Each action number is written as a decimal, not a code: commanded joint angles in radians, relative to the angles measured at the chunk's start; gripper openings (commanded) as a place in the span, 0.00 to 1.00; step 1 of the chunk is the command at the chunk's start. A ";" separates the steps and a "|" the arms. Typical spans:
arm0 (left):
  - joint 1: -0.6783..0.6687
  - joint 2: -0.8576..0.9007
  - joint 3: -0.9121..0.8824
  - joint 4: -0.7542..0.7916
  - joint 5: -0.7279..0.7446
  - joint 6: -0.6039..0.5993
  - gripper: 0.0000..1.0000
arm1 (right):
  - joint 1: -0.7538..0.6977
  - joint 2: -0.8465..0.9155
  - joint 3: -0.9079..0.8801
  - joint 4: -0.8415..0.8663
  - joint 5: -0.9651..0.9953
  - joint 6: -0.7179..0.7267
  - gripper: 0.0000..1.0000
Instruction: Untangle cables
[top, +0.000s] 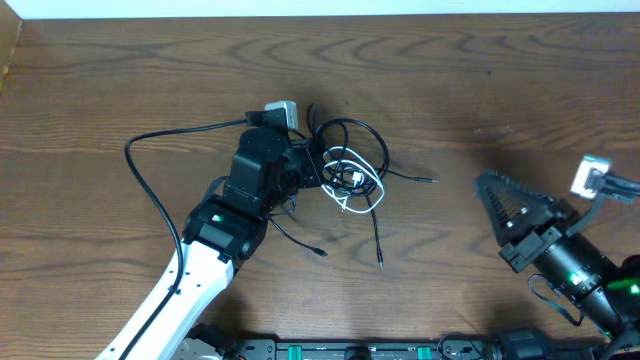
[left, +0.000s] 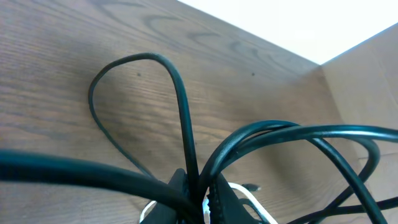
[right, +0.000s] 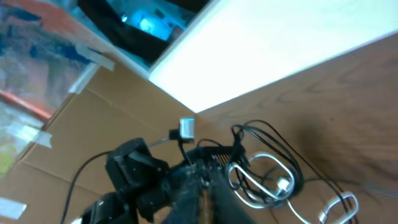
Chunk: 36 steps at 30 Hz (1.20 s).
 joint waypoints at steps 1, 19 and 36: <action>0.003 -0.001 0.007 0.033 0.043 -0.106 0.07 | -0.007 0.026 0.003 -0.071 -0.055 -0.074 0.25; 0.003 -0.001 0.007 -0.166 0.074 -0.998 0.07 | 0.150 0.356 0.003 -0.302 -0.146 -0.335 0.46; -0.024 -0.001 0.007 -0.177 0.119 -1.127 0.08 | 0.392 0.677 0.003 0.061 -0.041 -0.101 0.22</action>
